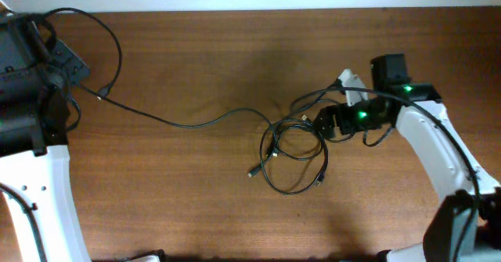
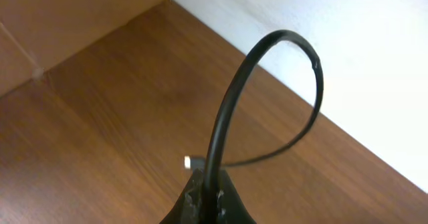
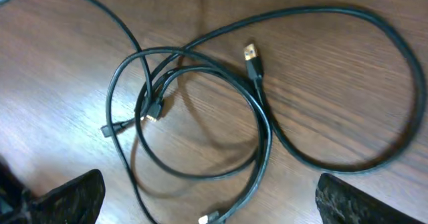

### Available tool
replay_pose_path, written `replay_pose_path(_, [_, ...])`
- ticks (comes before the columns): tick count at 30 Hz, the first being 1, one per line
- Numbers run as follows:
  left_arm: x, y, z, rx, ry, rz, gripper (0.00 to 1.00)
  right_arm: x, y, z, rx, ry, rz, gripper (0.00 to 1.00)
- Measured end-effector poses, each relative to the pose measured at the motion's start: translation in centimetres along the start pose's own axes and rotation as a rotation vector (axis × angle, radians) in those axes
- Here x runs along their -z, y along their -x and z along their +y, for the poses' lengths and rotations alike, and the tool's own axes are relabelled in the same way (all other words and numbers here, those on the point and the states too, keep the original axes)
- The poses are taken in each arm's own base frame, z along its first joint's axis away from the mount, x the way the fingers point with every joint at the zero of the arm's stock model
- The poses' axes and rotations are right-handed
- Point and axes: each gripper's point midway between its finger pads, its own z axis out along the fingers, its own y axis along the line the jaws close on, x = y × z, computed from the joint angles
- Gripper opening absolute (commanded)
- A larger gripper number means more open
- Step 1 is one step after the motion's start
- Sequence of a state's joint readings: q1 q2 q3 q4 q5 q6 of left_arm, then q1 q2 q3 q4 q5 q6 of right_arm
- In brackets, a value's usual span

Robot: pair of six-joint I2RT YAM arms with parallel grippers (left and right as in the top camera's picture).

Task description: Untangle cables

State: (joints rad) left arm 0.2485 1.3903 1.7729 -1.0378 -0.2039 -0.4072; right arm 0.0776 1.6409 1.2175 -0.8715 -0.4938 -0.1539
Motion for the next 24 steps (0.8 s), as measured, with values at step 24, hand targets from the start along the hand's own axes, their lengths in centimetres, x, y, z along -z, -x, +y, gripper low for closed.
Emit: replay_pose_path(24, [5.6,-3.2,-15.3,0.120,-0.697,0.208,0.00,-1.8,0.8,6.1,0.428,0.282,-0.061,0.99])
